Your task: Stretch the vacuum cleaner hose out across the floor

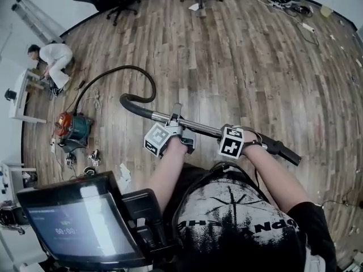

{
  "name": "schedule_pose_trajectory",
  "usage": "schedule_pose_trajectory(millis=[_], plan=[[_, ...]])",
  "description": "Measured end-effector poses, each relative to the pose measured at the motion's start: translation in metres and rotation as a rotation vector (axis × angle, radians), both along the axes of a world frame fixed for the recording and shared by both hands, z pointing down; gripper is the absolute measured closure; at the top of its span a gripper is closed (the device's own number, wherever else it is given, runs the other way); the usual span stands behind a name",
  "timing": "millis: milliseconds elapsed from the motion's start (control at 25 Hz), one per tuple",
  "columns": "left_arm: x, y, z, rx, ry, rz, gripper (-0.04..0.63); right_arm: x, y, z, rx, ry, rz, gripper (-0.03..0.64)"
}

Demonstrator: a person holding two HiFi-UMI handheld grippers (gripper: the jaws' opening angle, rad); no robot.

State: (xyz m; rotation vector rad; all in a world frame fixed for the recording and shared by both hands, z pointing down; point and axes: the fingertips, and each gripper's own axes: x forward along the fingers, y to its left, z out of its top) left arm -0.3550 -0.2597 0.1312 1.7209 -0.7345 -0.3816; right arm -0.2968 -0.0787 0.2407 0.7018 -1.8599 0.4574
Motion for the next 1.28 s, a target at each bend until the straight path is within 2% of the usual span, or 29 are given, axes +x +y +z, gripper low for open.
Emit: schedule_pose_trajectory(millis=[200,360,600,920,1080,1280], plan=[[0.021,0.014,0.009,-0.008,-0.006,-0.043,0.551,0.029,0.013,0.006,-0.012,0.000,-0.042,0.538],[0.037,0.009,0.022,-0.023,-0.023,-0.045,0.551,0.044,0.010,0.017,-0.031,-0.017,-0.043,0.538],[0.078,-0.027,0.026,-0.035,-0.033,-0.036,0.551,0.080,-0.023,0.023,-0.044,-0.038,-0.028,0.538],[0.137,-0.103,0.017,-0.044,-0.036,-0.052,0.551,0.142,-0.099,0.012,-0.055,-0.036,-0.043,0.540],[0.148,-0.123,0.022,-0.039,-0.041,-0.077,0.551,0.157,-0.122,0.018,-0.049,-0.040,-0.069,0.540],[0.139,-0.123,0.029,-0.054,-0.046,-0.156,0.551,0.162,-0.124,0.023,-0.079,-0.053,-0.152,0.540]])
